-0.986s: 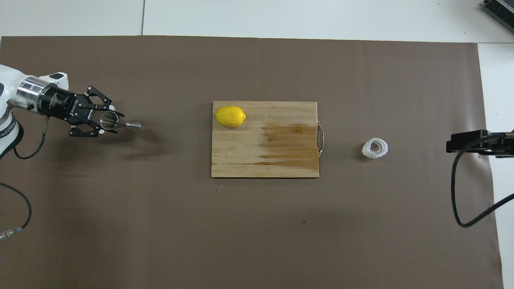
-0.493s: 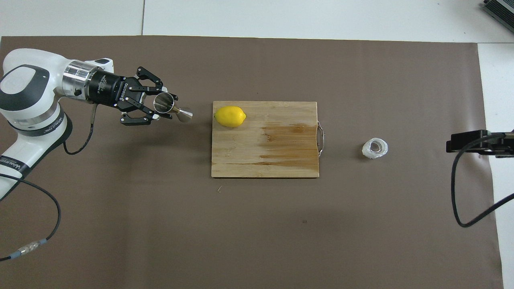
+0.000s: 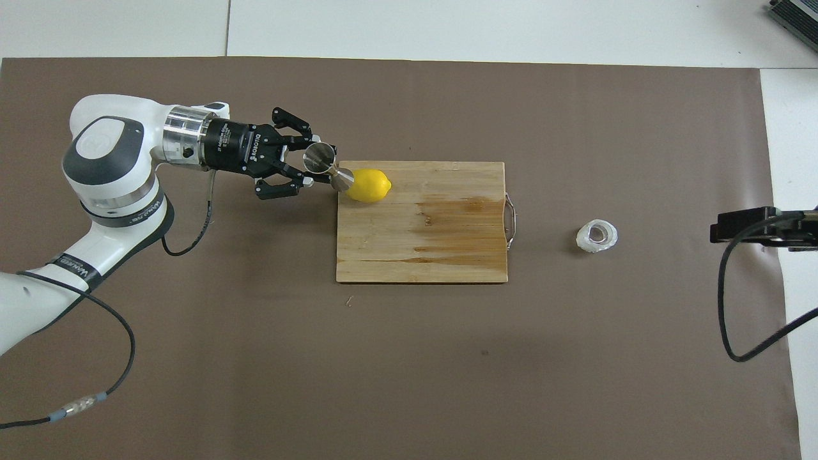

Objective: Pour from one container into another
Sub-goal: 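Lift the metal cup with the left gripper and carry it over the board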

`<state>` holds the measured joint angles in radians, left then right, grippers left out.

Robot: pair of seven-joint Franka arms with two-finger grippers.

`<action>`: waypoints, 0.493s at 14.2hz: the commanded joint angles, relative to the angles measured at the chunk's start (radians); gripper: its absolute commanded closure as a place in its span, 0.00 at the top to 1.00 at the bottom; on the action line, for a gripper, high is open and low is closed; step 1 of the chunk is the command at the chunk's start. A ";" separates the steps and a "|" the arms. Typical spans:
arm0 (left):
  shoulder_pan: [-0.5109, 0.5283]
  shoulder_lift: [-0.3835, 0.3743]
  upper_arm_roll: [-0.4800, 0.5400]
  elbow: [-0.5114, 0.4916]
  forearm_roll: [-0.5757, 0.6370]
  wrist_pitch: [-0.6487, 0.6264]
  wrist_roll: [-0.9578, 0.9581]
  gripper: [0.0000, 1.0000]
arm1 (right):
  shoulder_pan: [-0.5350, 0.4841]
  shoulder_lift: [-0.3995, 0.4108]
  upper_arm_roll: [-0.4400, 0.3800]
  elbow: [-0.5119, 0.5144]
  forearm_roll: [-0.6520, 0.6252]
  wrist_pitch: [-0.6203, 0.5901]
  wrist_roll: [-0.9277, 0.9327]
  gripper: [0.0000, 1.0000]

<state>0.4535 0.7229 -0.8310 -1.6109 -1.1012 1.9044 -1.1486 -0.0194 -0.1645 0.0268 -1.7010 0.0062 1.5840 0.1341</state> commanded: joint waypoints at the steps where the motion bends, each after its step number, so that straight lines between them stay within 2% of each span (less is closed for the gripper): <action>1: -0.036 -0.079 0.026 -0.084 -0.094 0.091 0.006 0.00 | -0.008 -0.013 -0.001 -0.008 0.003 -0.006 -0.019 1.00; 7: -0.094 -0.154 0.026 -0.227 -0.265 0.257 0.088 0.00 | -0.008 -0.013 -0.001 -0.008 0.003 -0.006 -0.019 1.00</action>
<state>0.3797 0.6604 -0.8291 -1.7517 -1.2808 2.1165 -1.0967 -0.0194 -0.1645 0.0268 -1.7010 0.0062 1.5840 0.1341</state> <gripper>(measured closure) 0.551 0.000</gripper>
